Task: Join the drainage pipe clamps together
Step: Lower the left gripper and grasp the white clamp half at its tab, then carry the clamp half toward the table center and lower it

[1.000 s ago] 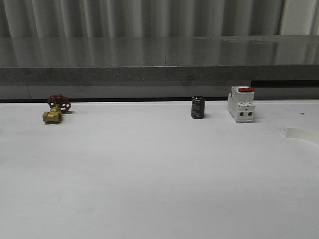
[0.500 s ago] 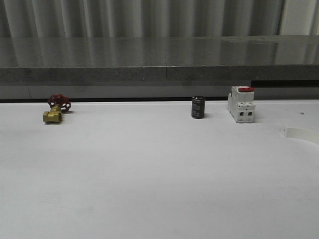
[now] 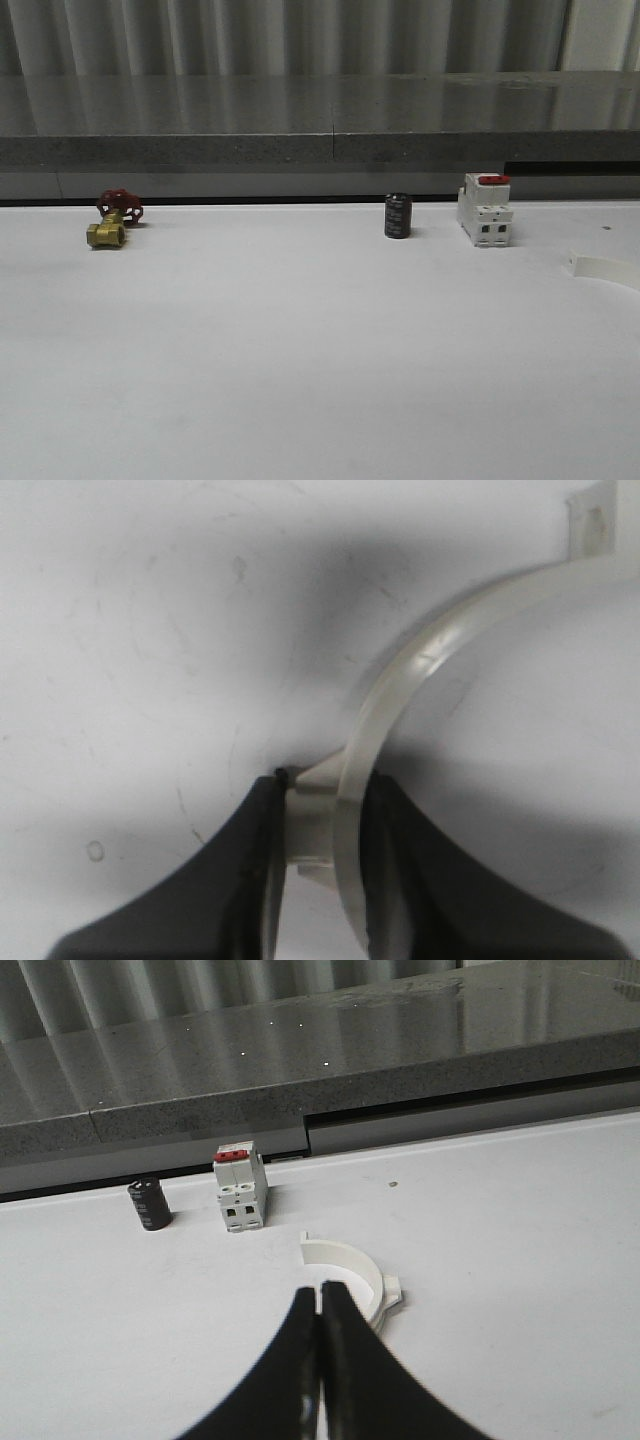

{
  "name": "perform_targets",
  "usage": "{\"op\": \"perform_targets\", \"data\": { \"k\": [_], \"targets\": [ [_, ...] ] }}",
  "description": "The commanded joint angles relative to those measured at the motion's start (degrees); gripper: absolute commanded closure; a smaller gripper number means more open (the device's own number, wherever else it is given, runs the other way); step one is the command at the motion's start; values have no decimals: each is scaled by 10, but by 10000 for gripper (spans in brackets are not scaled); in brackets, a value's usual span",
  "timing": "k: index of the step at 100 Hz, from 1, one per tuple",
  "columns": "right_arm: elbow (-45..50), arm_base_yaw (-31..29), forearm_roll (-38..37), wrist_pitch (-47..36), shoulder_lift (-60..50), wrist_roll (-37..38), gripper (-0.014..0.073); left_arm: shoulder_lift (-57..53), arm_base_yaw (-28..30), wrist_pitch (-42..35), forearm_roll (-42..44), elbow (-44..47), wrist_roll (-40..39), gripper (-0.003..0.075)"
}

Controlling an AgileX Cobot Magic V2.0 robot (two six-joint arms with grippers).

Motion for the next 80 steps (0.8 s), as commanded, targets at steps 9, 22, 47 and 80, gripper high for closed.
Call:
{"op": "perform_targets", "data": {
  "k": [9, 22, 47, 80],
  "targets": [
    [-8, -3, -4, -47, -12, -3, 662, -53, 1, 33, -36, -16, 0, 651],
    [-8, -3, -4, -47, -12, -3, 662, -79, -3, 73, -71, -15, 0, 651],
    [-8, -3, -4, -47, -12, -3, 662, -147, -65, 124, -135, -15, -21, 654],
    [-8, -3, -4, -47, -12, -3, 662, -166, -247, 79, -129, -15, -153, 654]
  ]
}}
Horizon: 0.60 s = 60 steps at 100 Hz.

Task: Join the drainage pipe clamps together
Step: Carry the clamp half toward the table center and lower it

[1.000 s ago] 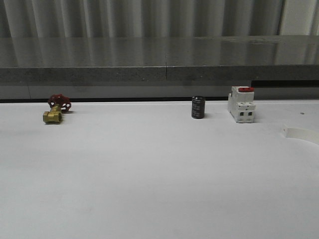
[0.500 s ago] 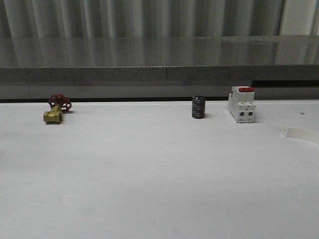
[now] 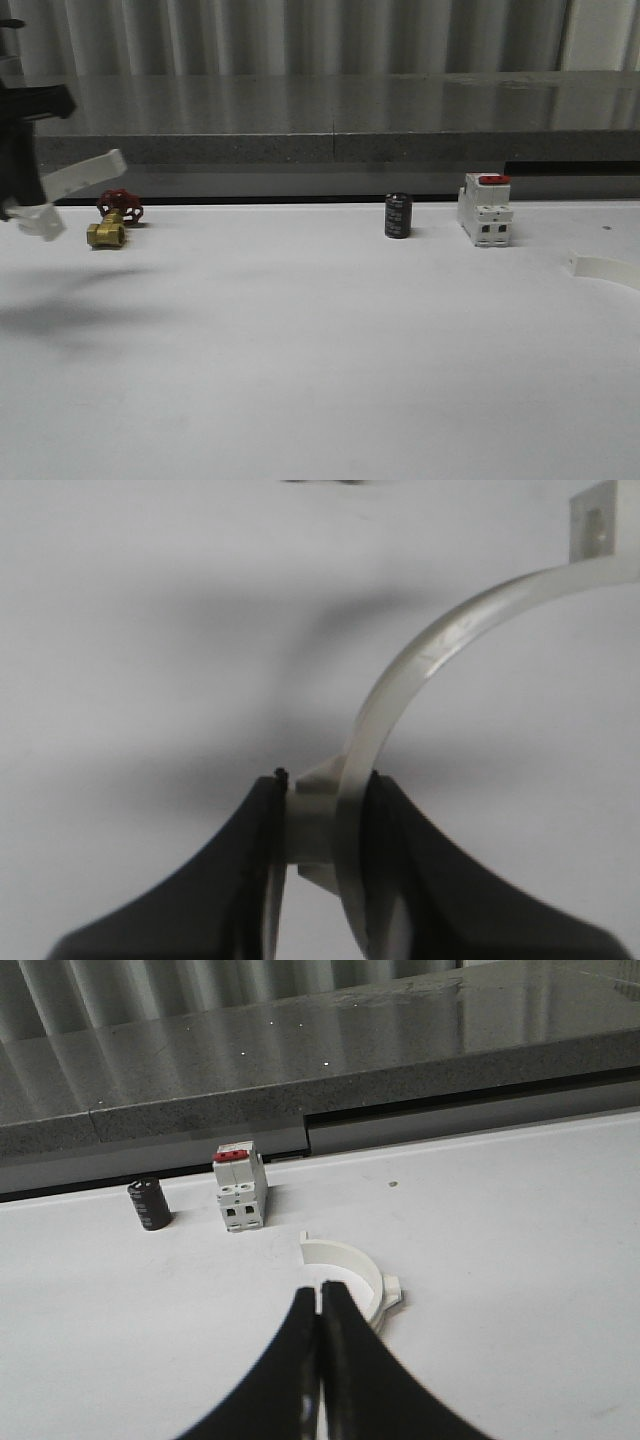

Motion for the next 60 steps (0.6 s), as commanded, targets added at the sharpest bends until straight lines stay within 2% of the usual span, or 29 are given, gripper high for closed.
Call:
{"op": "perform_targets", "data": {
  "k": [1, 15, 28, 38, 60],
  "targets": [
    [-8, -3, -4, -47, -12, -3, 662, -27, -45, -38, -9, -15, -43, 654],
    [-8, -3, -4, -47, -12, -3, 662, -27, -109, -83, 12, -15, -98, 654],
    [-8, -3, -4, -47, -12, -3, 662, -27, -158, -107, 84, -15, -171, 654],
    [-8, -3, -4, -47, -12, -3, 662, -26, -173, -115, 107, -15, -208, 654],
    [-8, -3, -4, -47, -12, -3, 662, 15, -194, -105, 103, -20, -219, 653]
  ]
}}
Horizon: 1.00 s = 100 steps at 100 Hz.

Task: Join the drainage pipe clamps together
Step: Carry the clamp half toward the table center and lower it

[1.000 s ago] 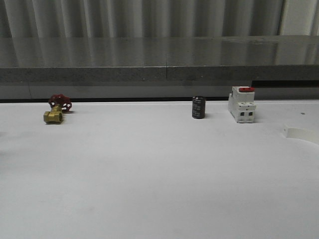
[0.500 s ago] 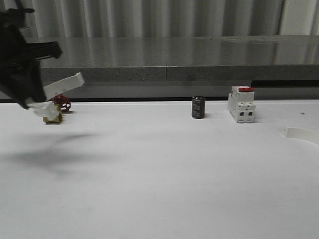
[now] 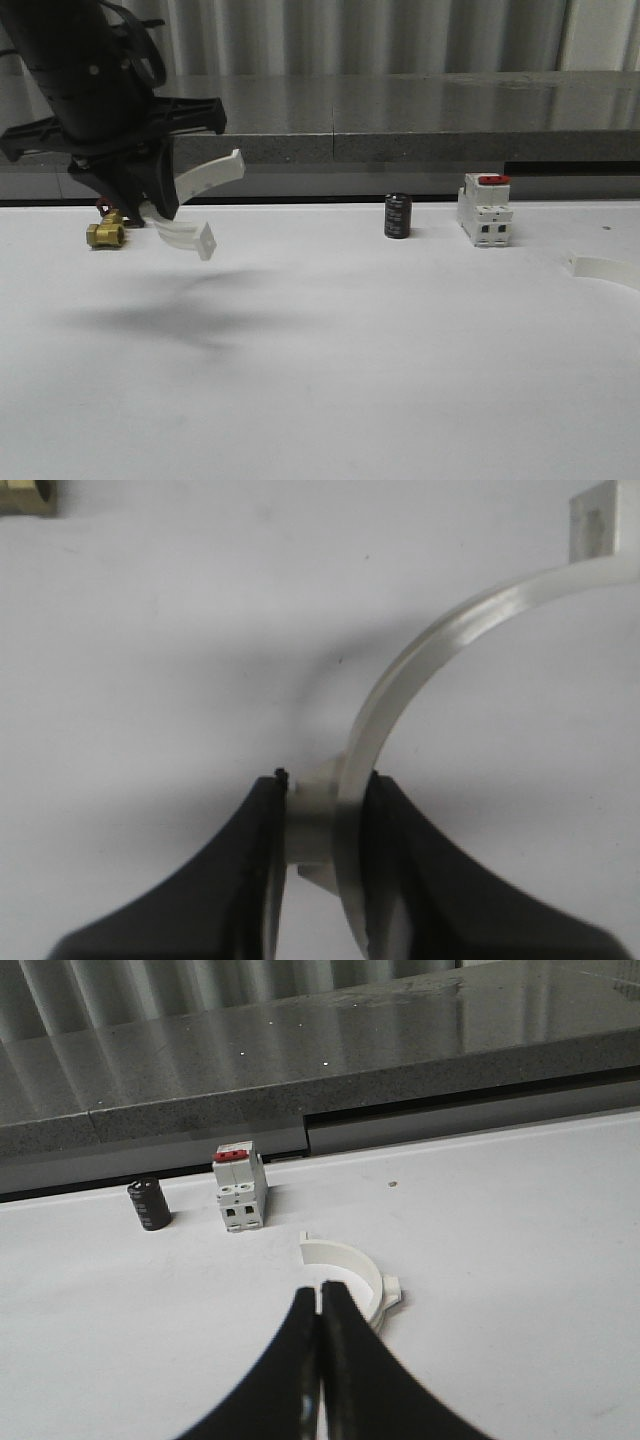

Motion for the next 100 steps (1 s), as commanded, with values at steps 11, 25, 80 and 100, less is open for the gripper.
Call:
{"op": "perform_targets", "data": {
  "k": [11, 25, 80, 100],
  "targets": [
    [-8, -3, -4, -47, -12, -3, 662, 18, -21, -22, 1, -18, -17, 653],
    [-8, -3, -4, -47, -12, -3, 662, 44, -26, -35, -14, -18, -18, 653],
    [-8, -3, -4, -47, -12, -3, 662, 88, -39, -46, -21, -18, -18, 651],
    [-8, -3, -4, -47, -12, -3, 662, 88, -39, -37, -22, -18, -18, 491]
  ]
}}
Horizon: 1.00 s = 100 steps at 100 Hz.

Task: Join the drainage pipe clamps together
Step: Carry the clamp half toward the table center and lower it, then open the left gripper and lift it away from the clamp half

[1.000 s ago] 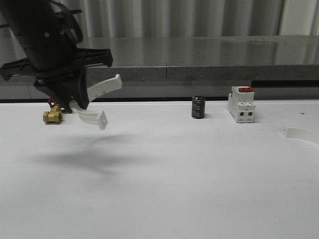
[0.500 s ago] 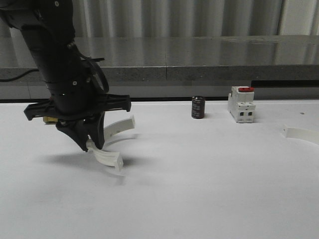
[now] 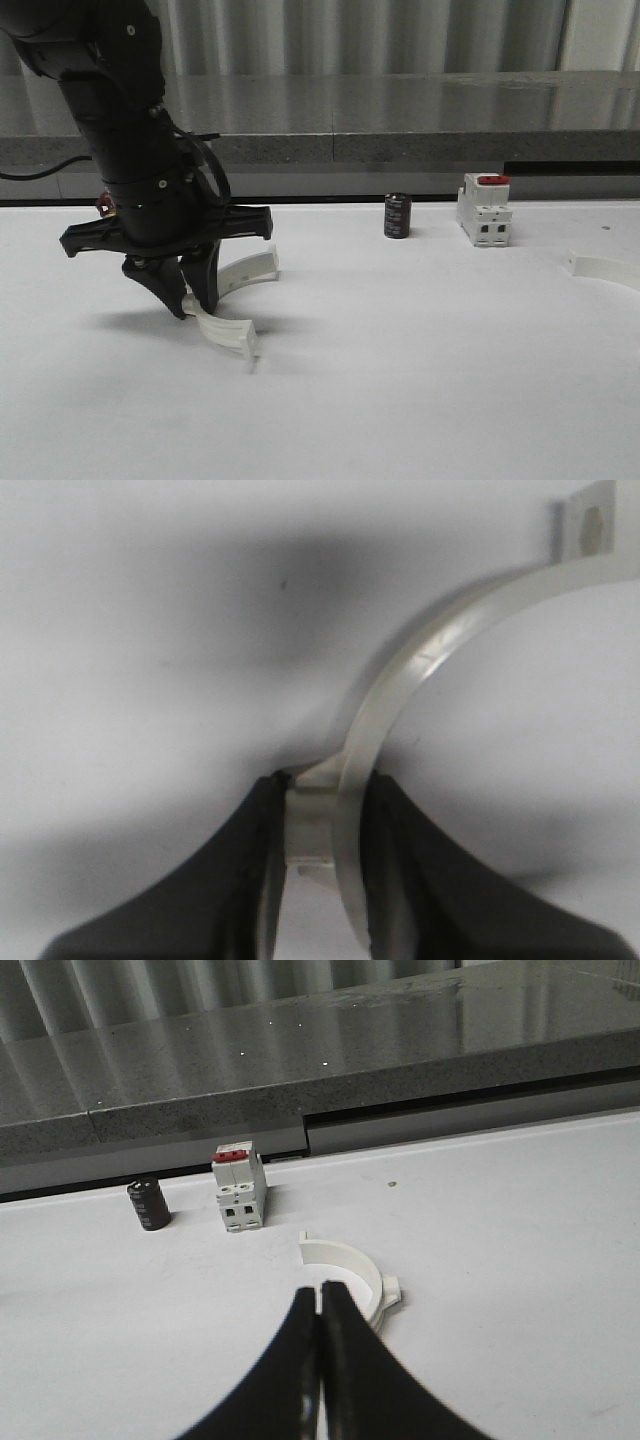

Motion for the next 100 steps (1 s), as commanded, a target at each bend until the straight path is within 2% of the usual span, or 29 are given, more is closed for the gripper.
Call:
{"op": "perform_targets", "data": {
  "k": [1, 16, 23, 30, 50, 71, 100],
  "targets": [
    [-8, -3, -4, -47, -12, -3, 662, -24, -5, -3, -5, -14, -7, 472],
    [-8, -3, -4, -47, -12, -3, 662, -24, -5, -2, -7, -14, -7, 252],
    [-8, -3, -4, -47, -12, -3, 662, -24, -5, -2, -7, -14, -7, 181],
    [-8, -3, -4, -47, -12, -3, 662, -24, -5, -1, -7, -14, -7, 144],
    [-8, -3, -4, -47, -12, -3, 662, -40, -5, -3, -1, -14, -1, 139],
    [-8, -3, -4, -47, -12, -3, 662, -98, 0, -8, 3, -14, 46, 139],
    [-8, -3, -4, -47, -12, -3, 662, -233, 63, -12, 3, 2, 113, 142]
  ]
}}
